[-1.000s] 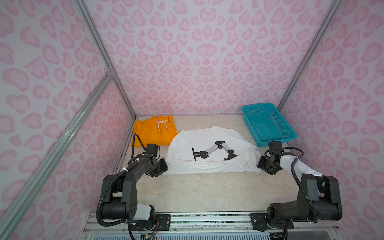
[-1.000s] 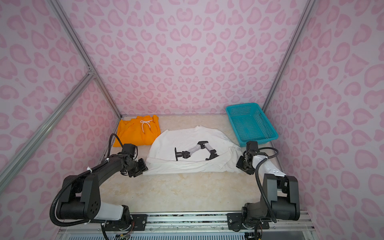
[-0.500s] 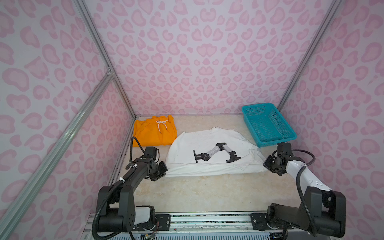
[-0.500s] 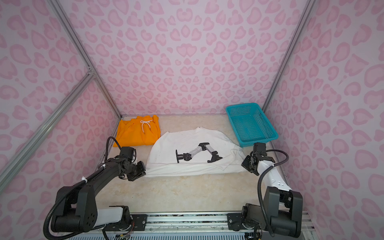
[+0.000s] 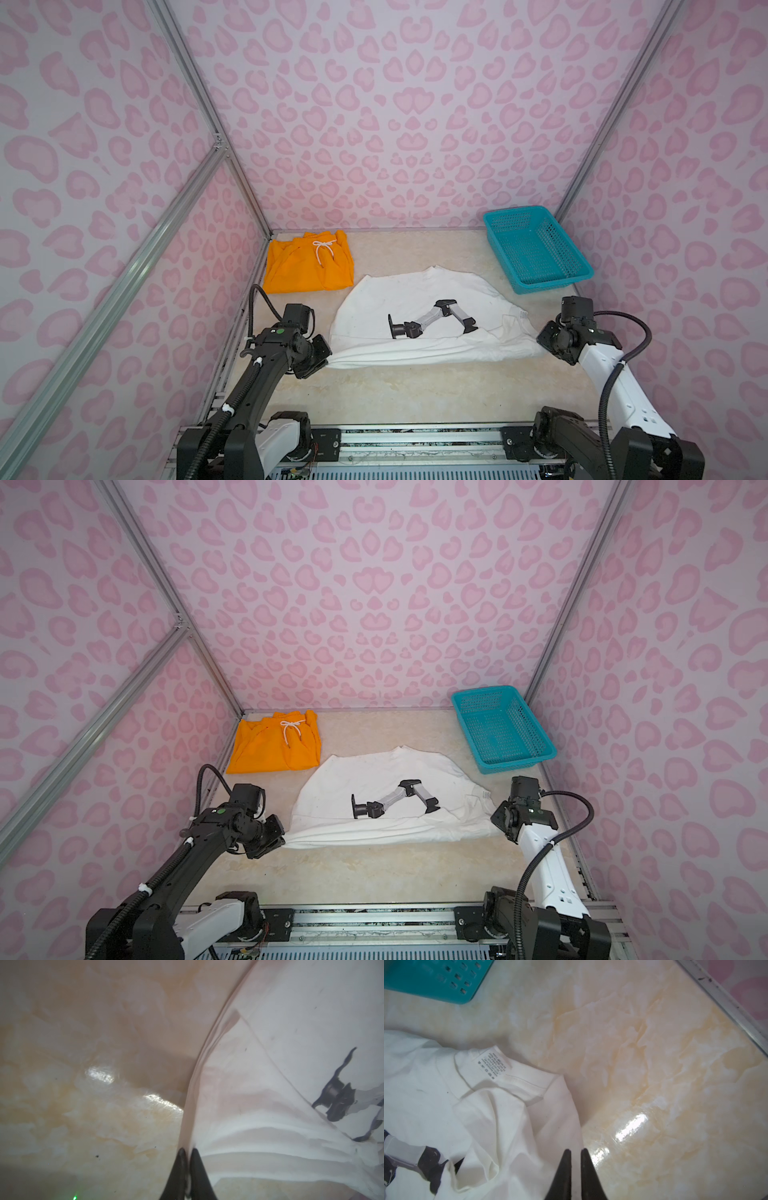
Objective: Fold and stack the mixed laundry pile
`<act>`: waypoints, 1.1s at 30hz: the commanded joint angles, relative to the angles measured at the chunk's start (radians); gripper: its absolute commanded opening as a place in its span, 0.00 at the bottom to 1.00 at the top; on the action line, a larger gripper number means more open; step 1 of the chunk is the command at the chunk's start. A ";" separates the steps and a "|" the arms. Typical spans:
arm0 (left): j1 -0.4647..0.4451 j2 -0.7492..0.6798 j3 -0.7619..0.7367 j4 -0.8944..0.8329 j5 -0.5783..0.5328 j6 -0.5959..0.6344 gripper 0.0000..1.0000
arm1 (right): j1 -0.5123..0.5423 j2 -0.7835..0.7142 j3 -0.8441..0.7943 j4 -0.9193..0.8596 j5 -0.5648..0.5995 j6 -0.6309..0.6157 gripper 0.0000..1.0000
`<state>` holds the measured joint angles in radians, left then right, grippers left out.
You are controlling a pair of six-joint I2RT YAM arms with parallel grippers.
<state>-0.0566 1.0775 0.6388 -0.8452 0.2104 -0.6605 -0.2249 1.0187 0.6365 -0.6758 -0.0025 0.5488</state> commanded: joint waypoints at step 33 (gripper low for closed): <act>-0.129 0.280 0.007 0.229 -0.189 0.016 0.12 | 0.062 0.351 0.037 0.128 -0.238 -0.113 0.25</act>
<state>-0.1852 1.3529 0.6594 -0.6277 0.0494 -0.6304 -0.1635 1.3823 0.6857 -0.5449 -0.2584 0.4408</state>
